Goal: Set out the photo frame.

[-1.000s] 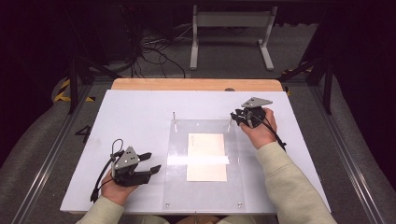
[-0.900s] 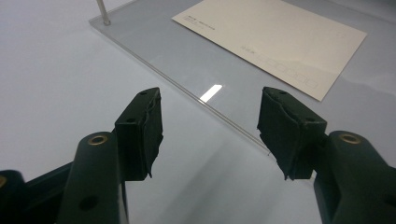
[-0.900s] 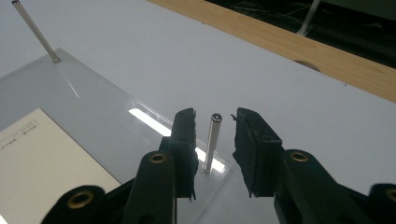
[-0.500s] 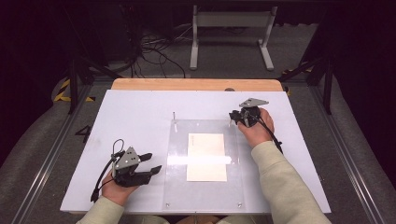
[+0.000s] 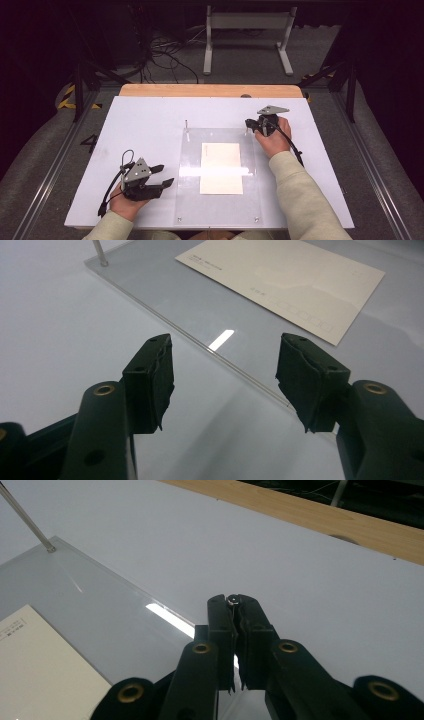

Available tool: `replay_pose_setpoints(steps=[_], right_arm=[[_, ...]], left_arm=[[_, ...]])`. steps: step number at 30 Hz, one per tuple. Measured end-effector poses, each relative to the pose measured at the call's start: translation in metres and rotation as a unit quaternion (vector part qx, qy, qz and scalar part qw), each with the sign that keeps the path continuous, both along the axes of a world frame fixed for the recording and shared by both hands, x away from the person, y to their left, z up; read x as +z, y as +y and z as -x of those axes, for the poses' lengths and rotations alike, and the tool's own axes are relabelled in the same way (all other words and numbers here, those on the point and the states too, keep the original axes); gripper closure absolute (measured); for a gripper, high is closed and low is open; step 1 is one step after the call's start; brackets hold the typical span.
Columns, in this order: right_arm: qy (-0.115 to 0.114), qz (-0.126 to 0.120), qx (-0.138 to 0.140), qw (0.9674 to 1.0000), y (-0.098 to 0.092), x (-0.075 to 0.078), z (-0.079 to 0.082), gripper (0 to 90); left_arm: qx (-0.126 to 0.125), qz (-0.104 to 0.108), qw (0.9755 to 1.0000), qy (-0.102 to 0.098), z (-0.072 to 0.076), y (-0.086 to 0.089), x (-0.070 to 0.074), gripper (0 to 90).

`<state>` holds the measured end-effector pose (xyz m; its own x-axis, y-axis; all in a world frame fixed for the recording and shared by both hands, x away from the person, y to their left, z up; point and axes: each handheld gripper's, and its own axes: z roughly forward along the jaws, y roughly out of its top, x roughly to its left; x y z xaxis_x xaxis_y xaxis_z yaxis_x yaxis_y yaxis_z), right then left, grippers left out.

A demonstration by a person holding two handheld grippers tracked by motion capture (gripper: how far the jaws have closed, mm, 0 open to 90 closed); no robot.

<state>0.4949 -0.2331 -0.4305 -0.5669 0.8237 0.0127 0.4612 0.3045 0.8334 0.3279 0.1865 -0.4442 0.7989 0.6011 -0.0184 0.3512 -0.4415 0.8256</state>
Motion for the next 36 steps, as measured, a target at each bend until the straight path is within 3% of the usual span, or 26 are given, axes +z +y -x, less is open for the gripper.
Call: replay_pose_setpoints(steps=[18, 31, 36], right_arm=[[0.022, -0.054, 0.006, 0.9983, -0.01, -0.006, -0.013, 85.9], [0.048, -0.098, 0.01, 0.9939, -0.017, -0.01, -0.027, 85.8], [0.052, -0.112, 0.009, 0.9923, -0.018, -0.012, -0.03, 85.8]], left_arm=[[0.001, 0.004, 1.0, -0.008, 0.007, 0.003, 0.002, 39.9], [0.002, 0.01, 0.9999, -0.009, 0.008, 0.011, 0.003, 34.0], [-0.02, -0.008, 0.9996, -0.016, 0.01, 0.006, -0.001, 28.0]])
